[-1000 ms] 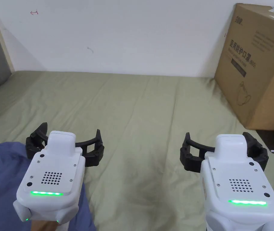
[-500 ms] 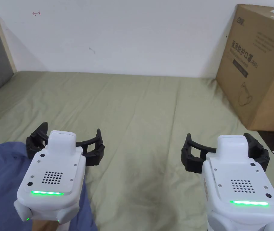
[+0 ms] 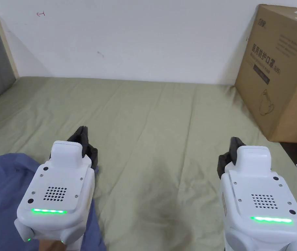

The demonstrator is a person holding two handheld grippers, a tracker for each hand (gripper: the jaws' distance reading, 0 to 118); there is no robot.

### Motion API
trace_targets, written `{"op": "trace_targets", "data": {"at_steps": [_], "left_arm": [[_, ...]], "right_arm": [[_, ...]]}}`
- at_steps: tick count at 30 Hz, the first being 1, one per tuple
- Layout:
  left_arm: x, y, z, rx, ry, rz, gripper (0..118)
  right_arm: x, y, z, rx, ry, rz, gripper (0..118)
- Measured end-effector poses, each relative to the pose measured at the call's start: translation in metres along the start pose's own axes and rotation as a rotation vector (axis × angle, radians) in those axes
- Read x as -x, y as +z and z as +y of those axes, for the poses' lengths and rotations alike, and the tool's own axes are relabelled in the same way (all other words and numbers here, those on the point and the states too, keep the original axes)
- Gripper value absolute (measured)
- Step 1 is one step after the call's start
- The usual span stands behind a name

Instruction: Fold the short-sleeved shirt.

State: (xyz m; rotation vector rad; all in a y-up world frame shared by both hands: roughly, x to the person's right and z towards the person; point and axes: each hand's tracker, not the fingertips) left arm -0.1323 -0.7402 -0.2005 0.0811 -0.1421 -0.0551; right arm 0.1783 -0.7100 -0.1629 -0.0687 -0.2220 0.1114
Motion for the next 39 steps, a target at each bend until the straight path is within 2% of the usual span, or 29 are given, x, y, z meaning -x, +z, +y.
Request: {"op": "trace_targets", "data": {"at_steps": [2, 7, 10, 17, 21, 26, 30, 33, 39], "left_arm": [[0.003, -0.001, 0.001, 0.020, 0.039, -0.017, 0], [0.013, 0.004, -0.003, 0.018, 0.026, 0.022, 0], [0.030, 0.013, -0.006, 0.021, 0.012, 0.078, 0], [0.098, 0.056, -0.007, 0.055, -0.041, 0.265, 0], [0.141, 0.087, -0.008, 0.080, -0.058, 0.382, 0], [0.176, 0.122, -0.007, 0.117, -0.082, 0.467, 0], [0.189, 0.136, -0.007, 0.142, -0.100, 0.499, 0], [0.197, 0.134, -0.009, 0.204, -0.030, 0.484, 0], [0.209, 0.097, -0.022, 0.473, 0.115, 0.409, 2]], "right_arm": [[-0.002, 0.000, -0.001, 0.007, -0.022, 0.003, 0], [0.004, -0.005, 0.000, 0.017, -0.032, 0.027, 0], [0.022, -0.010, 0.003, 0.009, -0.033, 0.092, 0], [0.107, -0.020, 0.012, -0.017, -0.053, 0.296, 0], [0.160, -0.016, 0.015, -0.028, -0.038, 0.411, 0], [0.204, -0.007, 0.016, -0.031, -0.046, 0.507, 0], [0.221, -0.001, 0.017, -0.031, -0.049, 0.544, 0], [0.223, 0.000, 0.017, -0.030, -0.046, 0.555, 0], [0.211, -0.006, 0.014, -0.028, -0.027, 0.530, 0]]}}
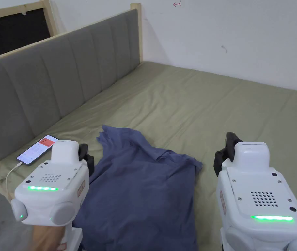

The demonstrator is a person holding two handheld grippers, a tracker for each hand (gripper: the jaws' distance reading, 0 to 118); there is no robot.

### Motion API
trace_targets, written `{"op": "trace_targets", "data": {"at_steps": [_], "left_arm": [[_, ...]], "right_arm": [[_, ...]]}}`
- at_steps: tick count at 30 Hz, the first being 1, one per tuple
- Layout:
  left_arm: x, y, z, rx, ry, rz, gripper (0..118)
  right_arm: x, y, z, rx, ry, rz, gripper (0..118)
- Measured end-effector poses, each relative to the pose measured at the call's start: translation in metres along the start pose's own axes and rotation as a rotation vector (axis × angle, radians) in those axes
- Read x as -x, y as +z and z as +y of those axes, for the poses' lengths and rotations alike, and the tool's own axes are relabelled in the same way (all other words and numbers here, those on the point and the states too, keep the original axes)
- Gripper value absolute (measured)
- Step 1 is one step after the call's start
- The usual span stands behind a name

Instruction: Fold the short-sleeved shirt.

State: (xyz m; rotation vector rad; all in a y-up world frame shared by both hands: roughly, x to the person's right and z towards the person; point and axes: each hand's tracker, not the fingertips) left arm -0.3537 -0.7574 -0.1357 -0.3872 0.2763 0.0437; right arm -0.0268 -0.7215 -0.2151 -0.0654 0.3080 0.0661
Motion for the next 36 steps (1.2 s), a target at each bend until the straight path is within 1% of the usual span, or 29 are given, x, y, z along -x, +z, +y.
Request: {"op": "trace_targets", "data": {"at_steps": [1, 2, 3, 4, 5, 6, 7, 11, 12, 13, 14, 16, 17, 19, 20, 21, 22, 23, 24, 26, 27, 28, 29, 31, 33, 34, 35, 36], "left_arm": [[-0.003, -0.010, -0.001, 0.033, 0.023, -0.015, 8], [-0.005, -0.020, -0.001, 0.078, 0.042, -0.033, 21], [-0.007, -0.030, -0.001, 0.133, 0.053, -0.054, 54], [-0.011, -0.042, -0.004, 0.198, 0.075, -0.076, 83], [-0.016, -0.057, -0.005, 0.256, 0.093, -0.098, 106], [-0.019, -0.067, -0.009, 0.317, 0.117, -0.125, 116], [-0.025, -0.079, -0.014, 0.356, 0.135, -0.141, 116], [-0.049, -0.124, -0.033, 0.512, 0.143, -0.176, 116], [-0.055, -0.137, -0.038, 0.508, 0.139, -0.184, 116], [-0.061, -0.146, -0.043, 0.565, 0.108, -0.179, 116], [-0.068, -0.156, -0.049, 0.601, 0.105, -0.170, 115], [-0.076, -0.169, -0.063, 0.654, 0.105, -0.167, 104], [-0.079, -0.177, -0.071, 0.686, 0.083, -0.137, 94], [-0.085, -0.188, -0.086, 0.773, 0.047, -0.106, 92], [-0.088, -0.181, -0.086, 0.749, -0.018, -0.074, 91], [-0.091, -0.177, -0.082, 0.701, -0.054, -0.067, 90], [-0.095, -0.175, -0.077, 0.687, -0.033, -0.091, 84], [-0.097, -0.173, -0.074, 0.689, -0.037, -0.108, 72], [-0.098, -0.169, -0.071, 0.685, -0.039, -0.113, 57], [-0.101, -0.168, -0.069, 0.682, -0.064, -0.115, 38], [-0.101, -0.167, -0.069, 0.678, -0.069, -0.119, 21], [-0.100, -0.164, -0.069, 0.670, -0.066, -0.120, 12], [-0.098, -0.161, -0.068, 0.661, -0.060, -0.121, 6], [-0.092, -0.152, -0.065, 0.611, 0.007, -0.143, 5], [-0.085, -0.142, -0.056, 0.570, 0.043, -0.156, 5], [-0.083, -0.133, -0.048, 0.570, 0.102, -0.198, 4], [-0.080, -0.126, -0.038, 0.548, 0.131, -0.212, 4], [-0.079, -0.119, -0.029, 0.549, 0.133, -0.217, 4]], "right_arm": [[-0.004, 0.000, -0.001, 0.003, 0.003, -0.009, 0], [-0.008, 0.000, -0.003, 0.007, 0.005, -0.016, 0], [-0.012, 0.000, -0.004, 0.011, 0.008, -0.025, 0], [-0.017, -0.001, -0.006, 0.018, 0.013, -0.037, 0], [-0.021, -0.002, -0.008, 0.024, 0.017, -0.046, 0], [-0.026, -0.002, -0.010, 0.032, 0.022, -0.053, 0], [-0.031, -0.002, -0.012, 0.040, 0.026, -0.063, 0], [-0.052, -0.004, -0.023, 0.072, 0.027, -0.101, 0], [-0.058, -0.004, -0.026, 0.082, 0.027, -0.112, 0], [-0.062, -0.005, -0.029, 0.091, 0.028, -0.124, 0], [-0.068, -0.005, -0.033, 0.102, 0.030, -0.131, 0], [-0.078, -0.006, -0.039, 0.118, 0.032, -0.152, 0], [-0.083, -0.006, -0.042, 0.127, 0.031, -0.162, 0], [-0.092, -0.006, -0.048, 0.147, 0.023, -0.181, 0], [-0.097, -0.006, -0.050, 0.156, 0.018, -0.187, 0], [-0.100, -0.006, -0.052, 0.162, 0.014, -0.191, 0], [-0.103, -0.005, -0.054, 0.165, 0.009, -0.200, 0], [-0.106, -0.005, -0.056, 0.167, 0.003, -0.208, 0], [-0.108, -0.004, -0.056, 0.172, -0.003, -0.211, 0], [-0.113, -0.003, -0.057, 0.178, -0.020, -0.216, 0], [-0.114, -0.002, -0.057, 0.177, -0.026, -0.218, 0], [-0.116, 0.000, -0.057, 0.173, -0.030, -0.223, 0], [-0.118, 0.002, -0.056, 0.170, -0.033, -0.228, 0], [-0.121, 0.005, -0.054, 0.164, -0.039, -0.230, 0], [-0.124, 0.008, -0.051, 0.158, -0.037, -0.232, 0], [-0.126, 0.011, -0.050, 0.154, -0.034, -0.235, 0], [-0.127, 0.013, -0.049, 0.148, -0.032, -0.236, 0], [-0.129, 0.016, -0.047, 0.143, -0.031, -0.238, 0]]}}
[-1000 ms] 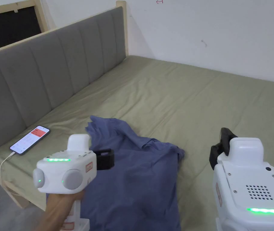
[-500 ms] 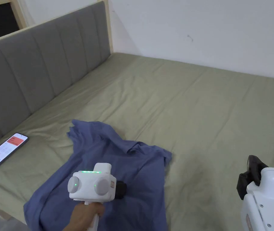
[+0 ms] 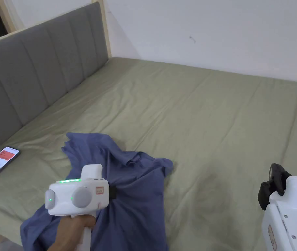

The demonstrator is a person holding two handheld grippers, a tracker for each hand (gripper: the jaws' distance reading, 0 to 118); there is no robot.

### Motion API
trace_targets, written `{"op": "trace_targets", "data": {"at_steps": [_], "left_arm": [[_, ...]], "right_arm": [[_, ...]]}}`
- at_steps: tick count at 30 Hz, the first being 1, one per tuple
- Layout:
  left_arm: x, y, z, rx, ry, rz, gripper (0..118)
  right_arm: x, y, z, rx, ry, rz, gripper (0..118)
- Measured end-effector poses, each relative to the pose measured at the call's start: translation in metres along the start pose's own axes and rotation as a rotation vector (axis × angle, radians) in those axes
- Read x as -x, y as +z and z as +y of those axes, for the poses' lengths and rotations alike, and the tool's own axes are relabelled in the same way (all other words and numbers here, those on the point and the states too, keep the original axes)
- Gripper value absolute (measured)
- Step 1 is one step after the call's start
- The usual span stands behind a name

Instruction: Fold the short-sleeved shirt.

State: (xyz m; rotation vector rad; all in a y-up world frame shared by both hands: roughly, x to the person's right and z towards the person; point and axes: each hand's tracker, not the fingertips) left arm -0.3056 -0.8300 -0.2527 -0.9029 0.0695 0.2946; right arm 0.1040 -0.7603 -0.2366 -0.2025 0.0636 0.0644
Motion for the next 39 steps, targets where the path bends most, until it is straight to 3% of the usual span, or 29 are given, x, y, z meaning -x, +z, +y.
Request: {"op": "trace_targets", "data": {"at_steps": [6, 12, 18, 24, 30, 35, 39], "left_arm": [[-0.044, 0.078, 0.038, -0.142, -0.032, -0.189, 4], [-0.137, 0.155, 0.104, -0.367, -0.238, -0.370, 4], [-0.237, 0.189, 0.137, -0.418, -0.405, -0.539, 4], [-0.314, 0.146, 0.111, -0.284, -0.523, -0.620, 4], [-0.354, 0.050, 0.039, -0.015, -0.599, -0.634, 4], [-0.357, -0.036, -0.028, 0.178, -0.636, -0.501, 4], [-0.346, -0.089, -0.062, 0.268, -0.576, -0.389, 4]], "right_arm": [[-0.016, 0.017, 0.008, -0.037, -0.013, -0.018, 0], [-0.041, 0.038, 0.017, -0.077, -0.024, -0.060, 0], [-0.078, 0.061, 0.023, -0.116, -0.024, -0.136, 0], [-0.120, 0.083, 0.019, -0.116, -0.003, -0.237, 0], [-0.157, 0.099, 0.006, -0.082, 0.008, -0.325, 0], [-0.175, 0.104, -0.005, -0.043, 0.006, -0.364, 0], [-0.179, 0.103, -0.012, -0.018, -0.003, -0.378, 0]]}}
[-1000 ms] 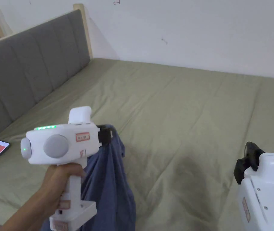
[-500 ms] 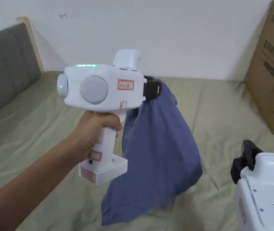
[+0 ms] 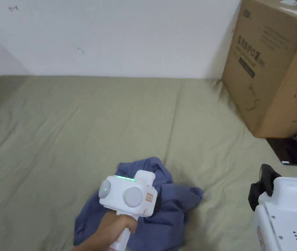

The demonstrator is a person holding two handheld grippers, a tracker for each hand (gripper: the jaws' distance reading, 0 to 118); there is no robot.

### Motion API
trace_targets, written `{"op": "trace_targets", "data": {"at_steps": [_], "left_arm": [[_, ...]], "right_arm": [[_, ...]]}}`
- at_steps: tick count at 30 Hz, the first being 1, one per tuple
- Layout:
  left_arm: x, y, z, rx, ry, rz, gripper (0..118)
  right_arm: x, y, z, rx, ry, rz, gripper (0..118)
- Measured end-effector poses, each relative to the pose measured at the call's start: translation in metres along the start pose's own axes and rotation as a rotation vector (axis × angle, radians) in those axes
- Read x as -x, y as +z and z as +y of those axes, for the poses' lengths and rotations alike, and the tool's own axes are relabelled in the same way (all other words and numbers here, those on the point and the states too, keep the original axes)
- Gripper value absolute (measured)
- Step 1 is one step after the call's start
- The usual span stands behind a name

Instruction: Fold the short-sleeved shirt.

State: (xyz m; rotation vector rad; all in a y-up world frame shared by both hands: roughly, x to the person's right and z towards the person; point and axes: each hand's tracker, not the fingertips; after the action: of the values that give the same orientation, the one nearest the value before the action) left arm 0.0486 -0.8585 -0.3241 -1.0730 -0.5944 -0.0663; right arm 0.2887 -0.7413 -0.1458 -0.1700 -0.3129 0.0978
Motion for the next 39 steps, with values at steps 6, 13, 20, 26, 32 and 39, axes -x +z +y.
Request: {"op": "trace_targets", "data": {"at_steps": [6, 13, 20, 26, 32, 39], "left_arm": [[0.015, -0.008, -0.014, -0.067, 0.067, 0.049, 53], [0.007, 0.109, -0.006, -0.448, 0.057, 0.008, 114], [0.019, 0.201, -0.023, -0.859, -0.047, 0.276, 114], [0.040, 0.231, -0.053, -0.988, -0.059, 0.463, 94], [0.058, 0.241, -0.065, -0.998, 0.013, 0.418, 0], [0.077, 0.225, -0.056, -0.725, 0.118, 0.412, 0]], "right_arm": [[0.005, 0.002, 0.000, 0.009, 0.003, 0.002, 0], [0.015, 0.008, 0.022, -0.042, 0.001, 0.015, 0], [0.028, 0.017, 0.049, -0.121, -0.017, 0.028, 0], [0.040, 0.021, 0.060, -0.154, -0.025, 0.053, 0], [0.049, 0.024, 0.061, -0.161, -0.023, 0.078, 0], [0.050, 0.024, 0.057, -0.154, -0.012, 0.085, 0]]}}
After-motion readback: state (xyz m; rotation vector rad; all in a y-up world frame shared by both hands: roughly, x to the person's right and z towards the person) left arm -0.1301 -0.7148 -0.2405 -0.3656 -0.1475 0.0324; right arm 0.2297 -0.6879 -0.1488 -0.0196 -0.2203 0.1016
